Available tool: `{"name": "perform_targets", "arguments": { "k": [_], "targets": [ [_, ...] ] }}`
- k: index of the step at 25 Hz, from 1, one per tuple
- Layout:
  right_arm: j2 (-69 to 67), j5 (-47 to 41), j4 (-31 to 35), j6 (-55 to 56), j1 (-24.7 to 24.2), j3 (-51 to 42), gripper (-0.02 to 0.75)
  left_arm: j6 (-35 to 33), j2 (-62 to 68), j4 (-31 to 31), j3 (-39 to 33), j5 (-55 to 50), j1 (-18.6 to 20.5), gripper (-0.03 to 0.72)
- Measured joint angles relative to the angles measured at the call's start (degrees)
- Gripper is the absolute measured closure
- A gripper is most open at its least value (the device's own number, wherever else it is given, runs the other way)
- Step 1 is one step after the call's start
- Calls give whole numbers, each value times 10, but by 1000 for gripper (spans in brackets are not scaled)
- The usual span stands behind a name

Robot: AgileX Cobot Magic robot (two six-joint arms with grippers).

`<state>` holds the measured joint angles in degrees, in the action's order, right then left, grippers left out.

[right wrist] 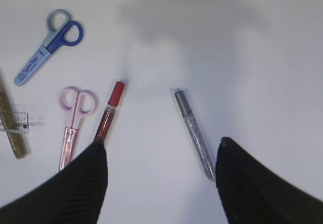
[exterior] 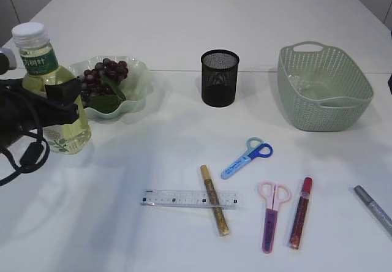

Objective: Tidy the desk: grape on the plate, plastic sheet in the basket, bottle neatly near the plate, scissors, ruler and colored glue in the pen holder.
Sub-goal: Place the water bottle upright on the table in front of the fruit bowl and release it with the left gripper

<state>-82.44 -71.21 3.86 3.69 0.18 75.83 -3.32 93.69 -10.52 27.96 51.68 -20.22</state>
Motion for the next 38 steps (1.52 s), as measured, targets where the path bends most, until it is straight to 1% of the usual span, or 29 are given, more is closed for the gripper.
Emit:
{"name": "perform_targets", "arguments": {
  "k": [3,5,9,17,20,27,38],
  "targets": [
    [0,0,-1,0,0,0,213,-1,51,-16,0,74,0,235],
    [0,0,-5,0,0,0,213,-1,80,-30,1,90,0,235],
    [0,0,-19,0,0,0,213,-2,118,-48,9,90,0,235],
    [0,0,-28,-1,0,0,213,-2,152,-48,62,94,0,235],
    [0,0,-29,-1,0,0,213,-2,162,-48,71,96,0,235],
    [0,0,-33,-1,0,0,213,-2,199,-48,76,102,0,235],
    [0,0,-34,-1,0,0,214,-2,204,-48,78,108,0,235]
  ]
}}
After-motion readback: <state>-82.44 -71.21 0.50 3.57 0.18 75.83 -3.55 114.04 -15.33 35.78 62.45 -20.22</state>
